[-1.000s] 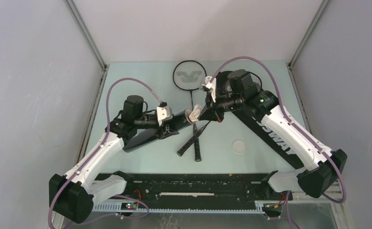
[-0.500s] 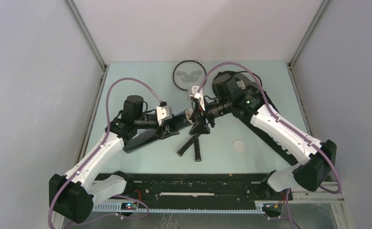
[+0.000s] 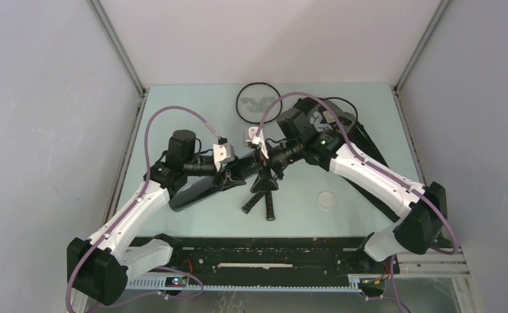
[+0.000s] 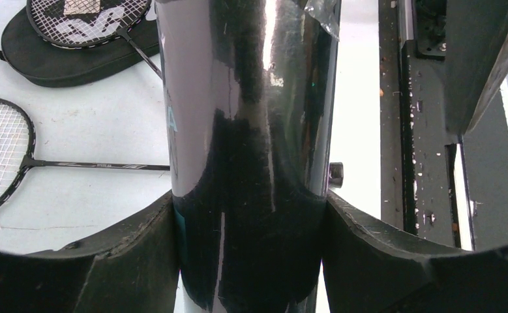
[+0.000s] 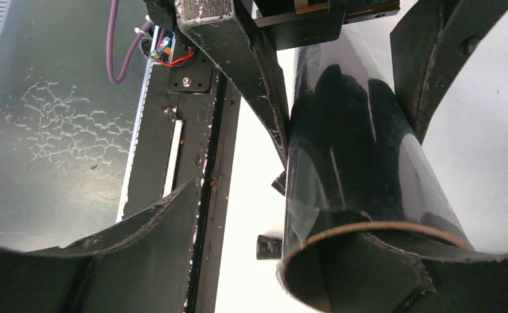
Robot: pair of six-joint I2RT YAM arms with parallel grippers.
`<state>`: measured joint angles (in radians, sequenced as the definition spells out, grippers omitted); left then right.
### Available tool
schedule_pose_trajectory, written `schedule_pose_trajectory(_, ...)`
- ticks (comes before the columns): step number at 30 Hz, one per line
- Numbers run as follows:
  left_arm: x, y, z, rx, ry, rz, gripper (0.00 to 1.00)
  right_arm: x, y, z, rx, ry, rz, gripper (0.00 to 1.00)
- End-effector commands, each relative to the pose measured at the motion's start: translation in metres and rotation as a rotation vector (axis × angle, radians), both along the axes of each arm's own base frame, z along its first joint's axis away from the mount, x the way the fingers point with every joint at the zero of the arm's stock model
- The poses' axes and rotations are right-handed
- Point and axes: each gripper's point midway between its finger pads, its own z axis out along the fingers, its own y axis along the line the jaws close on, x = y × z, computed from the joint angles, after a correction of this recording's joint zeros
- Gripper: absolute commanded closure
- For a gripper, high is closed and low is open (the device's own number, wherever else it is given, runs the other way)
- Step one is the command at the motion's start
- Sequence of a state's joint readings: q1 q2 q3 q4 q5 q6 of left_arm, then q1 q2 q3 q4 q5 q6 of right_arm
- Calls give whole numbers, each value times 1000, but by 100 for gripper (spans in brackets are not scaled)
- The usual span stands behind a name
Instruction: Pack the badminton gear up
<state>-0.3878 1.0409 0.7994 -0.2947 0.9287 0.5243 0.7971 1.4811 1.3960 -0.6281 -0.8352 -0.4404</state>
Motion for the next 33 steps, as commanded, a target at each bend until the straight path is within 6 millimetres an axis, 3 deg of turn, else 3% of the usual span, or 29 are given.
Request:
schedule_pose_trajectory(1, 2, -9, 31, -86, -47, -29, 81, -9, 5, -17, -37, 19, 25, 27)
schedule_pose_trajectory(4, 4, -6, 26, -67, -59, -16, 81, -4, 0, -9, -28, -21, 0, 24)
schedule_pose_trajectory(8, 7, 0, 17, -20, -98, -2, 81, 6, -18, 18, 20, -97, -57, 22)
schedule_pose_trajectory(15, 9, 5, 11, 14, -121, 9, 82, 21, -68, 51, 59, -170, -176, 8)
schedule_pose_trajectory(18, 10, 7, 10, 29, -133, 16, 82, 31, -96, 48, 46, -206, -249, 8)
schedule_pose_trajectory(21, 9, 11, 8, 58, -153, 13, 82, 44, -135, 9, -80, -219, -363, 10)
schedule_pose_trajectory(24, 5, 16, 4, 90, -170, 4, 81, 54, -180, -50, -263, -185, -505, 10)
schedule_pose_trajectory(27, 2, 19, 0, 112, -191, -10, 79, 50, -218, -108, -423, -111, -598, 10)
schedule_pose_trajectory(33, 0, 20, -3, 119, -199, -19, 79, 58, -266, -160, -599, -37, -789, 17)
